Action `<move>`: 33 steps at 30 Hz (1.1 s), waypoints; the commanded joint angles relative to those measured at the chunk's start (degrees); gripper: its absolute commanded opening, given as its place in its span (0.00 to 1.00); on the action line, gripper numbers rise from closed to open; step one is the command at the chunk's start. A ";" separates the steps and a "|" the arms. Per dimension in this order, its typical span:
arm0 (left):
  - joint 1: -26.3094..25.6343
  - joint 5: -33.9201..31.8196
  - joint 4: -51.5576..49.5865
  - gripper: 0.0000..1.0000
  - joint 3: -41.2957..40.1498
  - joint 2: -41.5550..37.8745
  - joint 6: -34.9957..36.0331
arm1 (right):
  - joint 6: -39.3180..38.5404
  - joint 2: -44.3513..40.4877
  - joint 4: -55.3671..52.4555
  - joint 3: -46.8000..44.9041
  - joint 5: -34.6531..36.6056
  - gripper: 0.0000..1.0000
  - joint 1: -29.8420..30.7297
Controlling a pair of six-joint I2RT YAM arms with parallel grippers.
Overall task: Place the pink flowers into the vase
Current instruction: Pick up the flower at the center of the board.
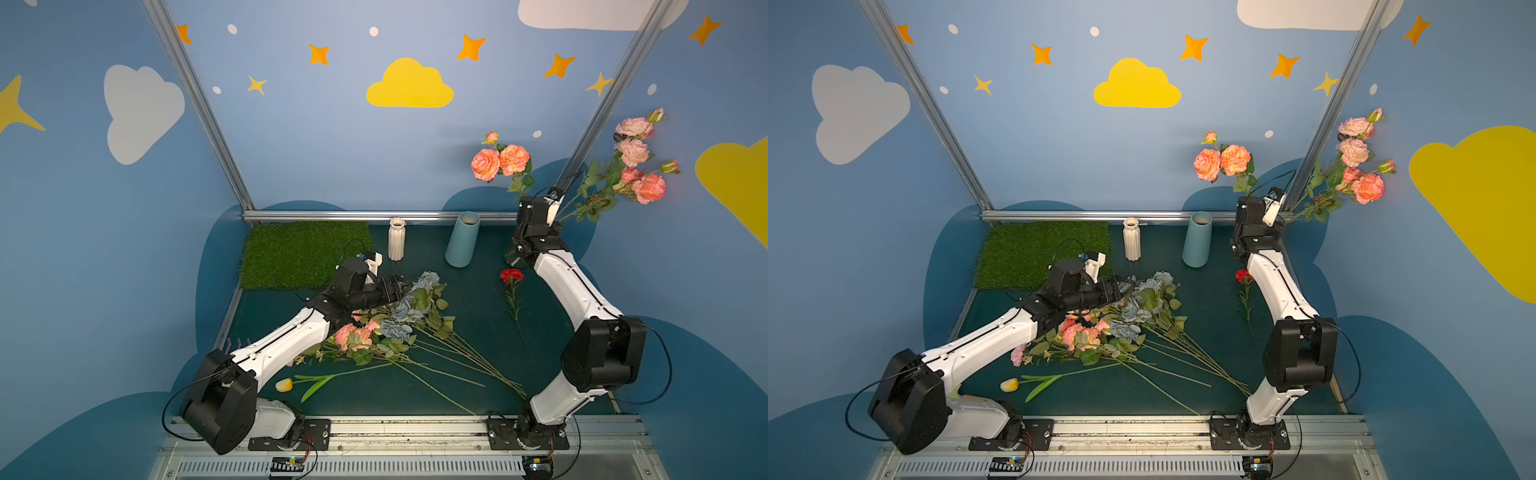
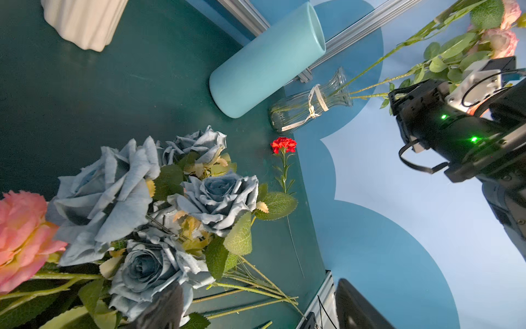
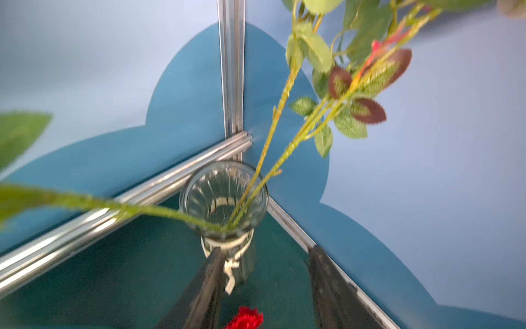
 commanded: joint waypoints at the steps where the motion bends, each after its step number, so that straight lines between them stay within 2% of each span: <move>1: -1.17 -3.99 -9.04 0.78 4.25 -1.53 1.05 | 9.64 -2.63 -13.55 -3.06 2.42 0.50 1.87; 5: -3.00 -10.01 -17.37 0.74 5.95 -2.49 0.37 | 13.55 -5.87 -18.81 -7.98 -0.46 0.50 5.46; 9: -8.08 -19.75 -28.03 0.72 8.63 -2.93 -0.98 | 15.12 -11.31 -22.33 -12.03 -7.38 0.50 8.75; 12: -9.72 -20.77 -30.74 0.70 6.86 -3.38 -5.38 | 17.07 -15.95 -26.67 -13.66 -15.89 0.50 11.52; 14: -10.60 -21.22 -30.98 0.66 4.21 -4.96 -8.36 | 15.08 -19.30 -27.18 -15.11 -22.78 0.50 12.35; 18: -13.32 -23.60 -32.37 0.62 -0.21 -8.26 -14.09 | 13.18 -25.55 -25.70 -20.23 -31.93 0.50 13.53; 23: -18.36 -26.79 -34.74 0.60 -2.04 -9.36 -19.31 | 11.14 -29.69 -26.10 -23.98 -37.46 0.49 14.63; 27: -23.44 -28.18 -36.23 0.57 -1.35 -7.49 -23.60 | 10.56 -30.63 -26.87 -25.16 -38.71 0.48 15.86; 29: -24.42 -26.97 -36.53 0.53 -1.74 -6.51 -26.11 | 9.80 -31.12 -26.72 -25.45 -39.48 0.48 16.05; 33: -26.13 -26.84 -33.77 0.53 -5.95 -7.11 -31.32 | 8.31 -32.46 -26.63 -25.69 -40.34 0.47 16.65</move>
